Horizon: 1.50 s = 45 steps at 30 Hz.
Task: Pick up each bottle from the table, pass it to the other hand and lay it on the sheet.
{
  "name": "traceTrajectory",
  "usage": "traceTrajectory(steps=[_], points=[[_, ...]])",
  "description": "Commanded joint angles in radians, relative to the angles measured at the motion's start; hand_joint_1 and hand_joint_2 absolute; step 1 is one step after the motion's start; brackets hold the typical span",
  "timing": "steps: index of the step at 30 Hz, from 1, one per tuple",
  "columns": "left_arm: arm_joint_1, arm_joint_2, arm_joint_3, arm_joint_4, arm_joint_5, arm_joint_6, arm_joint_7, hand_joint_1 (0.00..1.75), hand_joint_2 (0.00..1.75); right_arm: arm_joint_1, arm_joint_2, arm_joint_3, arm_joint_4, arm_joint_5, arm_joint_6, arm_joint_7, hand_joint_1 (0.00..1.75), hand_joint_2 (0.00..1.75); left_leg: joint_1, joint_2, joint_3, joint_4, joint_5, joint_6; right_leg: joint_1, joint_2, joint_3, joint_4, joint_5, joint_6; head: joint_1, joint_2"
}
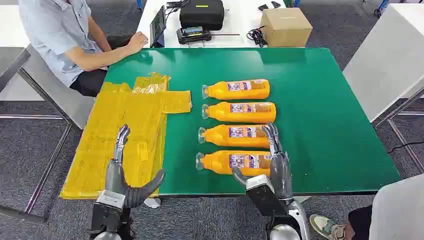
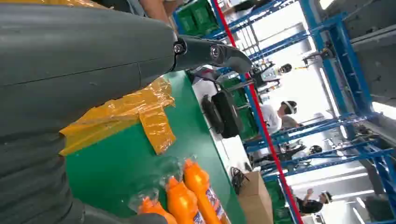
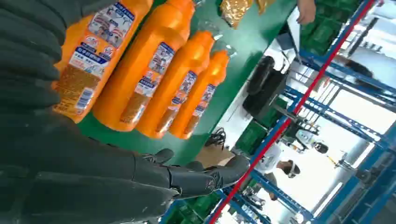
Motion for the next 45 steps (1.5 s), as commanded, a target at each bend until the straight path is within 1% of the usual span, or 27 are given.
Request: traceTrajectory(steps=[1, 2, 5, 6, 9, 11, 12, 14, 15, 17, 18, 22, 23, 25, 26, 27, 28, 30, 32, 34, 35, 37, 38, 40, 41, 42, 45], points=[[0.045, -0.002, 0.029, 0.006, 0.067, -0.015, -0.029, 0.00, 1.75, 0.032, -0.012, 0.021, 0.016, 0.050, -0.008, 0.020, 0.00, 1.75, 0.001, 0.002, 0.005, 0.000, -0.003, -0.002, 0.002, 0.001, 0.005, -0.001, -0.002, -0.002, 0.000, 0.000], [0.045, -0.002, 0.029, 0.006, 0.067, -0.015, -0.029, 0.00, 1.75, 0.032, -0.012, 0.021, 0.016, 0.050, -0.008, 0.020, 0.00, 1.75, 0.001, 0.001, 0.003, -0.001, -0.001, -0.001, 0.001, 0.000, 0.003, -0.001, -0.001, -0.002, 0.000, 0.000], [0.046, -0.002, 0.026, 0.011, 0.067, -0.014, -0.030, 0.00, 1.75, 0.032, -0.013, 0.020, 0.017, 0.050, -0.008, 0.020, 0.00, 1.75, 0.001, 0.001, 0.004, -0.001, -0.002, -0.002, 0.002, 0.001, 0.005, -0.001, -0.001, -0.003, 0.000, 0.000], [0.044, -0.002, 0.024, 0.011, 0.067, -0.013, -0.029, 0.00, 1.75, 0.029, -0.013, 0.019, 0.015, 0.050, -0.009, 0.020, 0.00, 1.75, 0.000, 0.001, 0.001, -0.001, -0.001, -0.001, 0.000, 0.000, 0.002, -0.001, -0.001, -0.001, 0.000, 0.000], [0.044, -0.002, 0.024, 0.011, 0.067, -0.013, -0.029, 0.00, 1.75, 0.029, -0.013, 0.019, 0.015, 0.050, -0.009, 0.020, 0.00, 1.75, 0.001, 0.001, 0.004, 0.000, -0.002, -0.002, 0.001, 0.000, 0.004, -0.001, -0.001, -0.002, 0.000, 0.000], [0.040, -0.002, 0.026, -0.009, 0.056, 0.016, -0.031, 0.00, 1.75, 0.042, -0.009, 0.011, 0.011, 0.049, -0.008, 0.033, 0.00, 1.75, 0.002, 0.002, 0.005, 0.000, -0.003, -0.002, 0.002, 0.001, 0.006, -0.001, -0.002, -0.003, 0.000, 0.000], [0.038, -0.002, 0.028, -0.018, 0.029, 0.021, -0.020, 0.00, 1.75, 0.051, -0.016, 0.016, 0.008, 0.078, -0.011, 0.035, 0.00, 1.75, 0.001, 0.000, 0.002, -0.001, -0.001, -0.001, 0.001, -0.001, 0.002, -0.001, -0.001, -0.002, 0.000, 0.000], [0.022, -0.002, 0.032, 0.003, -0.038, 0.031, 0.014, 0.00, 1.75, 0.068, -0.012, 0.015, 0.022, 0.094, -0.024, 0.030, 0.00, 1.75, 0.002, -0.001, 0.004, 0.000, -0.003, -0.002, 0.002, -0.001, 0.005, 0.000, -0.003, -0.003, 0.000, 0.000], [0.015, -0.002, 0.033, 0.019, -0.049, 0.036, 0.025, 0.00, 1.75, 0.064, -0.007, 0.011, 0.034, 0.097, -0.028, 0.031, 0.00, 1.75, 0.001, -0.001, 0.003, 0.000, -0.001, -0.002, 0.001, -0.001, 0.004, -0.001, -0.002, -0.002, 0.000, 0.000], [0.000, -0.002, 0.024, 0.042, -0.071, 0.053, 0.011, 0.00, 1.75, 0.057, -0.005, 0.023, 0.046, 0.105, -0.035, 0.012, 0.00, 1.75, 0.002, -0.001, 0.006, -0.001, -0.002, -0.002, 0.002, -0.001, 0.007, -0.002, -0.002, -0.003, 0.000, 0.000], [-0.003, -0.002, 0.017, 0.045, -0.071, 0.060, 0.011, 0.00, 1.75, 0.055, -0.009, 0.034, 0.046, 0.113, -0.035, 0.010, 0.00, 1.75, 0.001, 0.000, 0.004, -0.001, -0.001, -0.002, 0.001, -0.001, 0.005, -0.002, -0.001, -0.002, 0.000, 0.000], [-0.010, -0.002, 0.008, 0.051, -0.057, 0.048, 0.010, 0.00, 1.75, 0.055, -0.032, 0.051, 0.035, 0.152, -0.041, 0.031, 0.00, 1.75, 0.002, 0.000, 0.004, 0.000, -0.002, -0.002, 0.002, 0.000, 0.005, -0.001, -0.001, -0.002, 0.000, 0.000], [-0.007, -0.002, 0.010, 0.051, -0.053, 0.037, 0.010, 0.00, 1.75, 0.059, -0.057, 0.055, 0.032, 0.168, -0.018, 0.062, 0.00, 1.75, 0.001, 0.000, 0.003, -0.001, -0.001, -0.001, 0.001, -0.001, 0.004, -0.001, -0.001, -0.002, 0.000, 0.000], [0.005, -0.002, 0.002, 0.049, -0.046, 0.031, -0.002, 0.00, 1.75, 0.072, -0.096, 0.076, 0.026, 0.219, -0.022, 0.083, 0.00, 1.75, 0.001, -0.001, 0.003, -0.001, -0.001, -0.001, 0.001, -0.001, 0.003, -0.002, -0.001, -0.001, 0.000, 0.000], [0.007, -0.002, -0.005, 0.042, -0.040, 0.028, -0.006, 0.00, 1.75, 0.078, -0.122, 0.093, 0.030, 0.237, -0.006, 0.114, 0.00, 1.75, 0.001, -0.001, 0.004, -0.001, -0.001, -0.001, 0.001, -0.001, 0.005, -0.002, -0.001, -0.002, 0.000, 0.000], [0.002, -0.002, -0.010, 0.040, -0.036, 0.025, -0.004, 0.00, 1.75, 0.076, -0.144, 0.107, 0.042, 0.249, 0.004, 0.142, 0.00, 1.75, 0.001, 0.000, 0.002, -0.001, 0.000, -0.001, 0.001, -0.001, 0.003, -0.002, 0.000, -0.001, 0.000, 0.000], [-0.011, -0.002, -0.013, 0.049, -0.032, 0.020, 0.001, 0.00, 1.75, 0.064, -0.165, 0.121, 0.063, 0.286, -0.001, 0.169, 0.00, 1.75, 0.001, 0.000, 0.004, -0.001, -0.002, -0.001, 0.002, -0.001, 0.005, -0.003, -0.001, -0.002, 0.000, 0.000], [-0.059, -0.002, -0.022, 0.101, -0.020, -0.009, 0.027, 0.00, 1.75, 0.032, -0.215, 0.147, 0.124, 0.338, 0.003, 0.225, 0.00, 1.75, 0.001, 0.000, 0.004, -0.001, -0.001, -0.001, 0.001, -0.001, 0.005, -0.003, -0.001, -0.001, 0.000, 0.000], [-0.078, -0.002, -0.043, 0.156, -0.022, -0.022, 0.034, 0.00, 1.75, 0.046, -0.244, 0.143, 0.146, 0.332, -0.001, 0.238, 0.00, 1.75, 0.001, -0.001, 0.004, -0.002, 0.000, -0.001, 0.001, -0.001, 0.005, -0.004, 0.000, -0.001, 0.000, 0.000], [-0.084, -0.002, -0.063, 0.199, -0.017, -0.012, 0.035, 0.00, 1.75, 0.063, -0.287, 0.153, 0.147, 0.392, -0.013, 0.272, 0.00, 1.75, 0.001, -0.003, 0.005, -0.002, 0.000, -0.001, 0.001, -0.003, 0.007, -0.004, -0.001, -0.002, 0.000, 0.000], [-0.084, -0.002, -0.070, 0.209, -0.004, -0.026, 0.043, 0.00, 1.75, 0.066, -0.300, 0.157, 0.147, 0.414, -0.011, 0.286, 0.00, 1.75, 0.001, -0.004, 0.006, -0.003, -0.001, -0.001, 0.002, -0.004, 0.009, -0.005, -0.001, -0.002, 0.000, 0.000], [-0.083, -0.002, -0.073, 0.215, -0.002, -0.026, 0.042, 0.00, 1.75, 0.068, -0.310, 0.159, 0.145, 0.415, -0.009, 0.290, 0.00, 1.75, 0.000, -0.002, 0.003, -0.002, 0.000, -0.001, 0.000, -0.002, 0.004, -0.003, 0.000, -0.001, 0.000, 0.000], [-0.085, -0.002, -0.076, 0.223, -0.001, -0.034, 0.045, 0.00, 1.75, 0.062, -0.330, 0.171, 0.154, 0.425, 0.006, 0.317, 0.00, 1.75, 0.001, -0.001, 0.005, -0.001, -0.001, -0.001, 0.001, -0.001, 0.007, -0.003, -0.001, -0.002, 0.000, 0.000], [-0.089, -0.002, -0.083, 0.229, -0.004, -0.037, 0.047, 0.00, 1.75, 0.048, -0.332, 0.170, 0.175, 0.430, 0.005, 0.326, 0.00, 1.75, 0.001, -0.001, 0.005, -0.002, -0.001, -0.001, 0.001, -0.002, 0.006, -0.003, -0.001, -0.002, -0.001, 0.000], [-0.092, -0.002, -0.088, 0.233, -0.001, -0.049, 0.051, 0.00, 1.75, 0.034, -0.337, 0.178, 0.197, 0.458, 0.006, 0.344, 0.00, 1.75, 0.000, -0.001, 0.003, -0.002, 0.000, -0.001, 0.000, -0.002, 0.004, -0.002, 0.000, -0.001, -0.001, 0.000], [-0.094, -0.002, -0.093, 0.236, 0.003, -0.056, 0.054, 0.00, 1.75, 0.025, -0.338, 0.180, 0.210, 0.473, 0.003, 0.352, 0.00, 1.75, 0.001, -0.001, 0.005, -0.001, -0.001, -0.001, 0.001, -0.001, 0.006, -0.003, -0.001, -0.002, -0.001, 0.000], [-0.106, -0.002, -0.116, 0.260, 0.013, -0.072, 0.059, 0.00, 1.75, -0.015, -0.339, 0.180, 0.281, 0.484, 0.005, 0.366, 0.00, 1.75, 0.001, 0.001, 0.004, -0.001, -0.001, -0.001, 0.001, 0.000, 0.004, -0.003, 0.000, -0.001, -0.001, 0.000]])
